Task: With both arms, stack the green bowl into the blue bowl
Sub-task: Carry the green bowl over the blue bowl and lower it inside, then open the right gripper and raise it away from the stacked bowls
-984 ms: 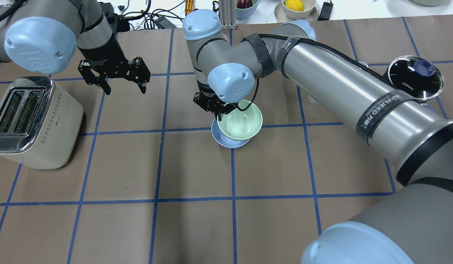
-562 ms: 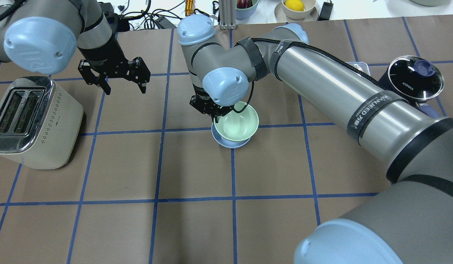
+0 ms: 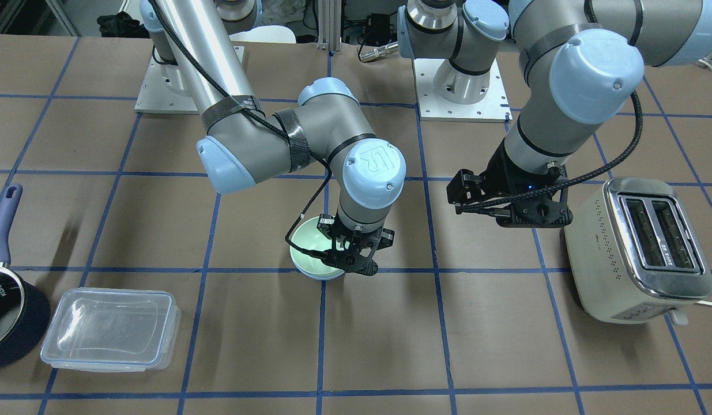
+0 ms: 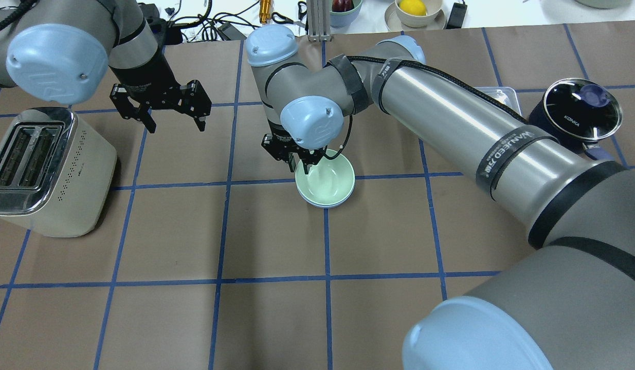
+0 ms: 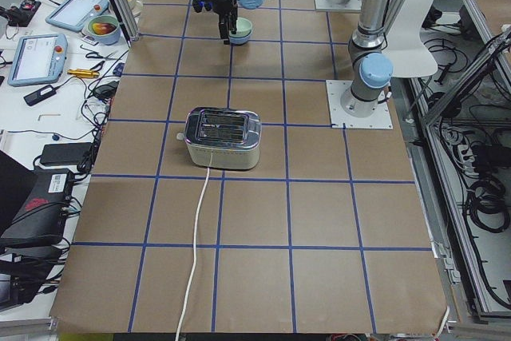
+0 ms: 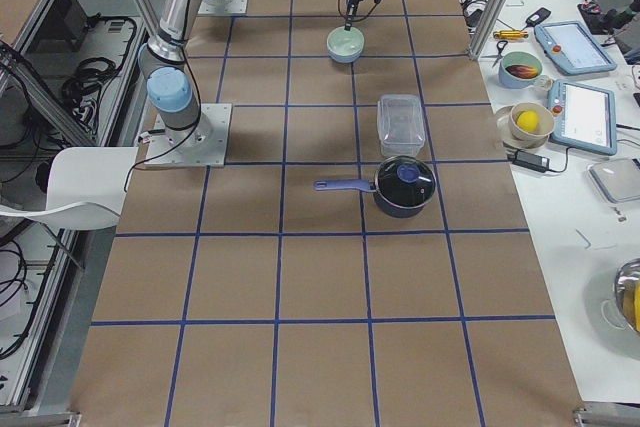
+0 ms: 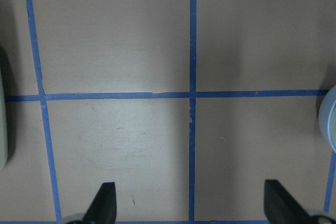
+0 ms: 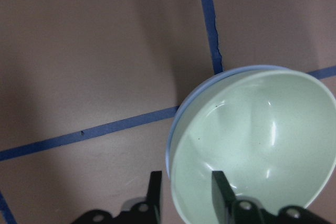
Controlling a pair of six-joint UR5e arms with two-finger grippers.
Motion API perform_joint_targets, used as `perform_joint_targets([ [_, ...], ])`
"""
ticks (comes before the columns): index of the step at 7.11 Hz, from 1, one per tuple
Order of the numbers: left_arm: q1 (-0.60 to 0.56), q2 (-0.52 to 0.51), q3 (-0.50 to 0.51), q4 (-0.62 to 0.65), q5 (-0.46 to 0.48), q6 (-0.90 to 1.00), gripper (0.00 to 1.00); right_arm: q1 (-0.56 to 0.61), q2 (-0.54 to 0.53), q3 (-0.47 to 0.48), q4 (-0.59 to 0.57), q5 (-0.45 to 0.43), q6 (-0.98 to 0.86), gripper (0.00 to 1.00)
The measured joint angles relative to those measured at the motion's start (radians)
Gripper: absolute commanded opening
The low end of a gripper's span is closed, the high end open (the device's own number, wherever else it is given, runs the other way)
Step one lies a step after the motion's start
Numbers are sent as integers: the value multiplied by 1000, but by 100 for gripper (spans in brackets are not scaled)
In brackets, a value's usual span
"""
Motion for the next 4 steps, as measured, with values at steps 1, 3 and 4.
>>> perform_joint_targets([
  [1, 0, -1, 0, 0, 1, 0, 100, 5, -4, -1, 11, -4, 0, 100],
  [3, 0, -2, 3, 0, 1, -8, 100, -14, -57, -1, 66, -10, -55, 100],
  [4, 0, -1, 4, 1, 5, -25, 100, -53, -101, -1, 115, -8, -146, 100],
])
